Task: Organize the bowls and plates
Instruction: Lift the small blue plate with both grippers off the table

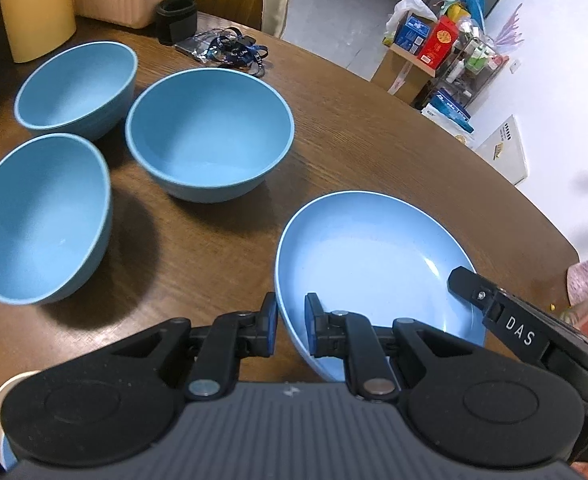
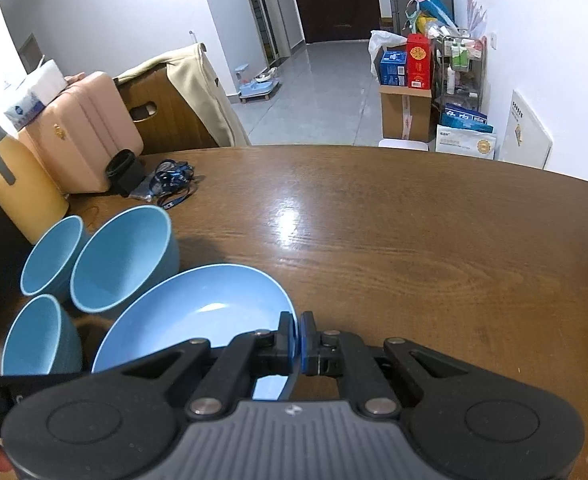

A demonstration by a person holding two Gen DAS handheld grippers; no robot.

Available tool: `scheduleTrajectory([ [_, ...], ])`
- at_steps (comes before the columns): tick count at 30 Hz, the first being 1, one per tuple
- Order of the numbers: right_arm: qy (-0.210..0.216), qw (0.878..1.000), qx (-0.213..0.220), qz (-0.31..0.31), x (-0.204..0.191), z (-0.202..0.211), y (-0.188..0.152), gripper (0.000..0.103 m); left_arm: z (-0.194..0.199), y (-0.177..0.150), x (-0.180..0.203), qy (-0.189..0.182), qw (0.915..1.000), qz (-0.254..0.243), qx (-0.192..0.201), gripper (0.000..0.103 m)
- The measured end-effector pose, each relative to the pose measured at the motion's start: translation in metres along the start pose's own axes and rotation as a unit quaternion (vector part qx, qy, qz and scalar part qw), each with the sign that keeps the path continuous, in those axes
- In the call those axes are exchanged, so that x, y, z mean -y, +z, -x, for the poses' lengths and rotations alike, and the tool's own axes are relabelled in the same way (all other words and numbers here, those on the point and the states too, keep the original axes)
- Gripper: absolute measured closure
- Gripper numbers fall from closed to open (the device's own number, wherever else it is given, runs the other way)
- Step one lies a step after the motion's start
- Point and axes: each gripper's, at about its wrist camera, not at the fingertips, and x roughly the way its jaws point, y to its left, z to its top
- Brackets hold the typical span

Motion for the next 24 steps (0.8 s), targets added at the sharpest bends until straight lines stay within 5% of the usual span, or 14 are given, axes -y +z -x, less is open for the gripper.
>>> scheduleTrajectory([
  [24,0.010,1.000,0.004,-0.009,-0.047,0.070,-0.067,0.099,0.078,-0.055,-0.047,0.002,0.9998,-0.012,0.015,0.088],
])
